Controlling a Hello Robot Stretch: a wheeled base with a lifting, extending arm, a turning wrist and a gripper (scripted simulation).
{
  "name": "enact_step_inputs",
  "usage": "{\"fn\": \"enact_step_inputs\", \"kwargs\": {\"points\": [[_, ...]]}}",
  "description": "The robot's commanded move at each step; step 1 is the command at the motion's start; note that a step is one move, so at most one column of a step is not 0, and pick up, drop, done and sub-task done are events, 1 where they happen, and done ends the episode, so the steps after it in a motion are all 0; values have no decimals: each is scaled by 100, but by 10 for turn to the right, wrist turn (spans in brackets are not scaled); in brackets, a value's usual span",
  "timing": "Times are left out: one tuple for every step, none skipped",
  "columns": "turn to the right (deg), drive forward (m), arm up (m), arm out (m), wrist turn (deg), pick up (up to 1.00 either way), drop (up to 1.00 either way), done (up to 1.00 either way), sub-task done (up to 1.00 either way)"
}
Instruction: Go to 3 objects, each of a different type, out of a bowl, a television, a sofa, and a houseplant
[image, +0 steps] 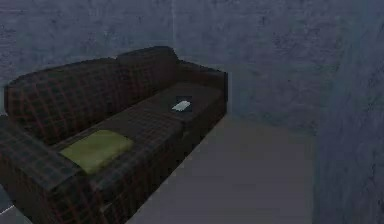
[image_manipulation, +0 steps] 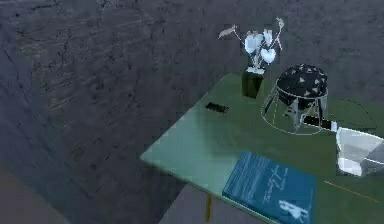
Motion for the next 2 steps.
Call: {"fn": "enact_step_inputs", "kwargs": {"points": [[-450,0,0,0,0,0,0,0,0],[-330,0,0,0,0,0,0,0,0]]}}
